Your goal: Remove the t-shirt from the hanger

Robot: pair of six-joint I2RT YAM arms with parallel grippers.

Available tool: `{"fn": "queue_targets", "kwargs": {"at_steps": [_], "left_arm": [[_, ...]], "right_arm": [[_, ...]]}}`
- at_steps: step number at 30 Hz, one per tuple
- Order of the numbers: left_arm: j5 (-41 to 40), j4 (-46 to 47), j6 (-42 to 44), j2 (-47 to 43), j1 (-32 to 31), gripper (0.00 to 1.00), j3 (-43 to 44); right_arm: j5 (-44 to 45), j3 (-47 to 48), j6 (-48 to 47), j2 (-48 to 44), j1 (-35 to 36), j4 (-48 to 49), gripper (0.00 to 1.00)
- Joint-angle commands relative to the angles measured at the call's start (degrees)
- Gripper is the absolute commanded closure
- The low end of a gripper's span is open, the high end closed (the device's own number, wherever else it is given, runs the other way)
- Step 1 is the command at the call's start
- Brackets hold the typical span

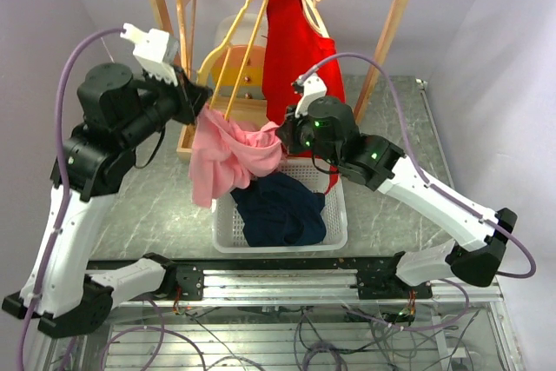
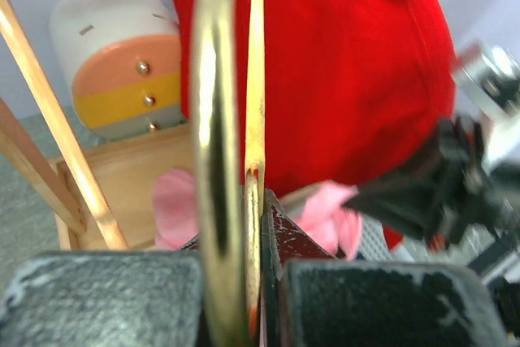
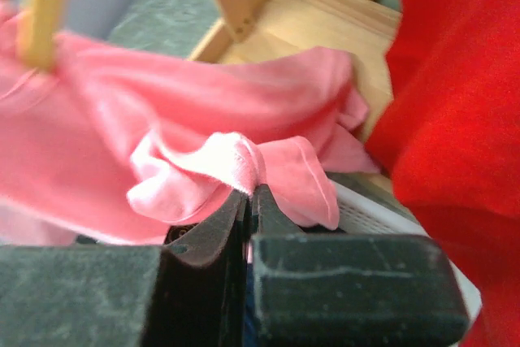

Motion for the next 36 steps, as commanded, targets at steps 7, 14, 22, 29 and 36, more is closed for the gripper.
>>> {"fn": "queue_targets", "kwargs": {"at_steps": [7,14,22,29,36], "left_arm": [[-10.60,1.59,-3.12,14.61,0.36,0.93,16.39],[-13.03,1.95,-2.66,17.83,0.36,0.93,17.89],[-17.67,7.14,-1.53,23.40,0.69,0.93,21.71],[-13.88,10.97,-2.70,27.91,4.75,0.93,23.75],[-8.55,15.20,-2.20,30.37,7.74,0.93,26.65]], "right_arm": [[-8.34,4.13,-3.85,-2.02,7.27,-5.64,1.00],[-8.59,-2.05,-0.08,-6.94,11.13,-17.39,1.00],[-11.64,-9.40,8.43,-14.69,15.42,-25.31,1.00],[-9.47,-8.99,12.70,-15.23,19.95,-34.36,1.00],[-6.21,-7.81,13.15,-12.85,23.47,-35.17,1.00]]}}
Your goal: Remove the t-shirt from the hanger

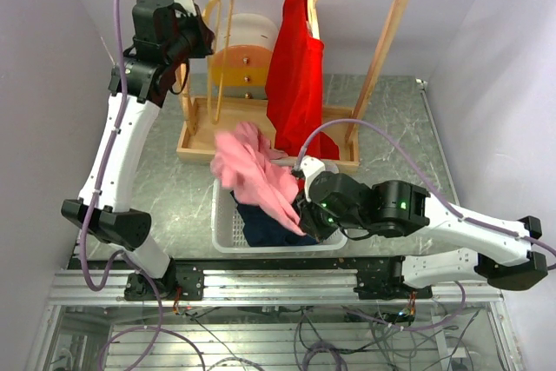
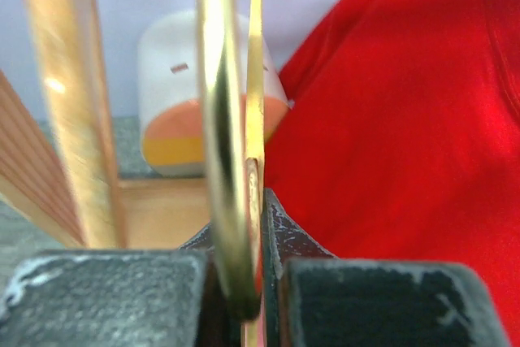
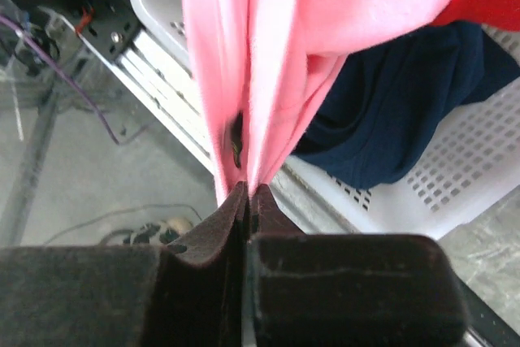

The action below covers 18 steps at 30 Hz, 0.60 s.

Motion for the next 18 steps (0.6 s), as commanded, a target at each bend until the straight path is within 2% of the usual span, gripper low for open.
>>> {"fn": "queue_targets", "kwargs": {"at_steps": [1,18], "left_arm": [[1.38,12.37,3.40,-0.78,1.63,0.93,4.10],[7.15,15.91,5.22,6.54,4.63,0.93,13.05]], "right_arm": [[1.01,0.75,1.19,1.07,1.90,-5.67,1.00],[3.80,0.48,1.93,1.37,2.72,-3.65,1.00]]}}
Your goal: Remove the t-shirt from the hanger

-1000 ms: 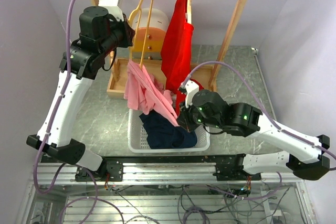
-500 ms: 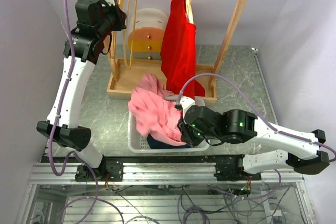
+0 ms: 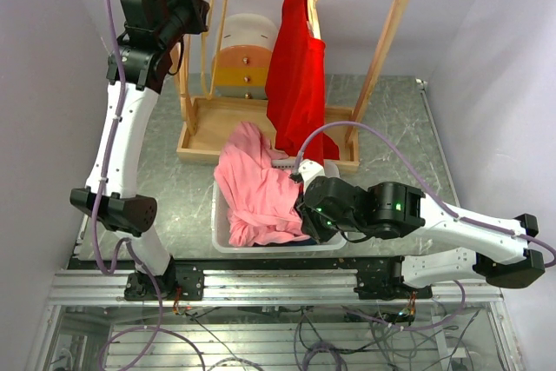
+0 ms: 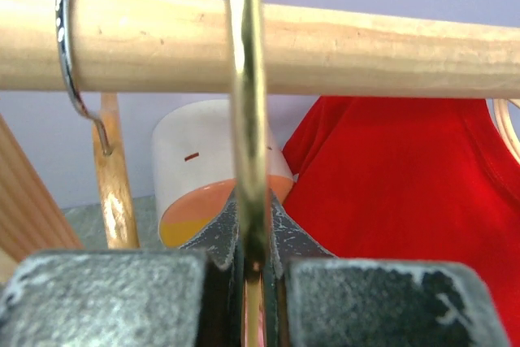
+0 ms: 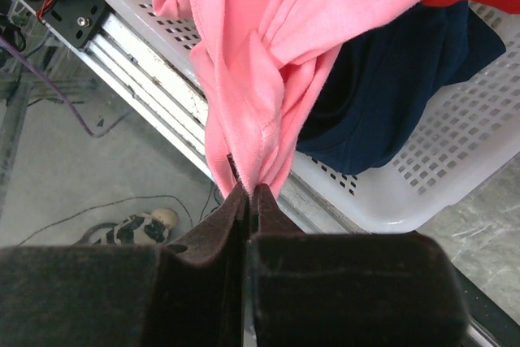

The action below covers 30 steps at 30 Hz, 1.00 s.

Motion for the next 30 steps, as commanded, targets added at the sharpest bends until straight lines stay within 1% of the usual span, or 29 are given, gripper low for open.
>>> {"fn": "queue_targets", "kwargs": {"at_steps": [1,7,10,23,30], "left_arm": [[3.65,8.85,0.30,0.93,0.84,0.93,3.39],[6.42,7.89,-0.15,5.82,1.25,0.93,9.20],[7.85,6.46,-0.31,7.82,1.29,0.93,10.47],[9.65,3.78,-1.72,10.82,1.30,0.93,6.44],[8.03,-1.34,-1.36,13.16,1.30,0.93,9.05]], "right_arm": [[1.31,0.42,1.01,-0.22,0.65,0.92,1.00],[0.89,-0.28,1.19,0.29,0.85,2.40,1.00],[0.61,-0.43,1.19,0.62,1.00,3.37,1.00],[0.51,0.67,1.03,2.49,1.62,5.20,1.00],[0.26,0.81,0.97,2.95,1.79,7.11,1.00]]}}
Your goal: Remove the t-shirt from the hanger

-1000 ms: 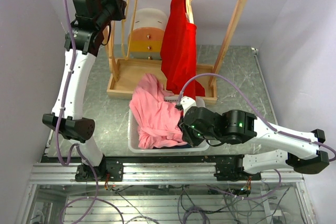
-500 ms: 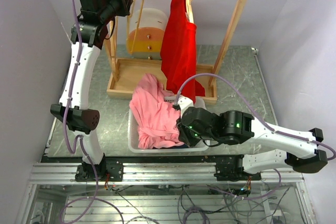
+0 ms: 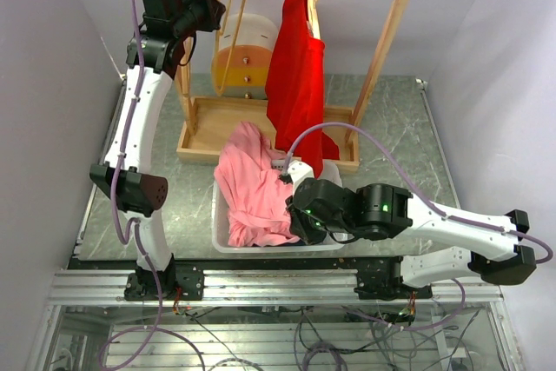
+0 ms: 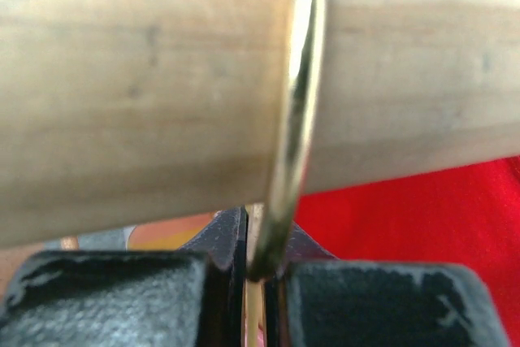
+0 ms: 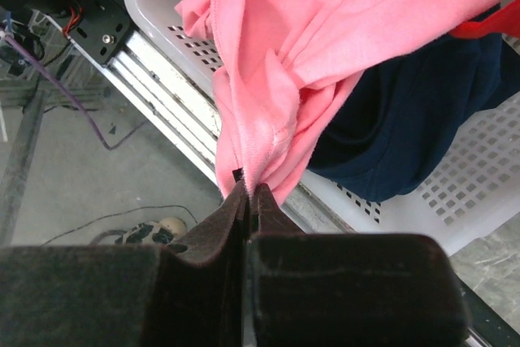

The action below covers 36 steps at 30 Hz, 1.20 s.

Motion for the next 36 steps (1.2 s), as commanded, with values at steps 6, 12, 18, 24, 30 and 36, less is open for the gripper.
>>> {"fn": "queue_targets", "kwargs": {"at_steps": [6,12,18,24,30,36], "left_arm": [[0.60,-0.40,-1.32,-3.42,0.36,0.56,-5.87],[1.16,2.69,-2.50,-10.05,0.36,0.37,-11.31],[4.28,3.90,-4.03,-15.55,0.36,0.32,-12.37],[8.16,7.84,-8.15,-24.03,0.36,0.30,-18.33],[11.67,10.44,-11.64,-30.20,0.36,0.30,-24.37],[12.76,10.44,-12.97,-33.98,0.36,0.26,-26.30]], "right_arm": [[1.57,2.51,0.34,1.22,0.78,1.50,1.00],[3.48,5.31,-1.42,2.90,0.92,1.47,1.00],[7.95,9.87,-4.02,5.22,0.90,1.12,1.00],[15.91,18.84,-9.85,6.19,0.93,5.85,1.00],[14.64,31.67,-22.03,6.25,0.95,14.23,1.00],[6.77,45.73,-34.58,8.42,0.90,22.34,1.00]]}}
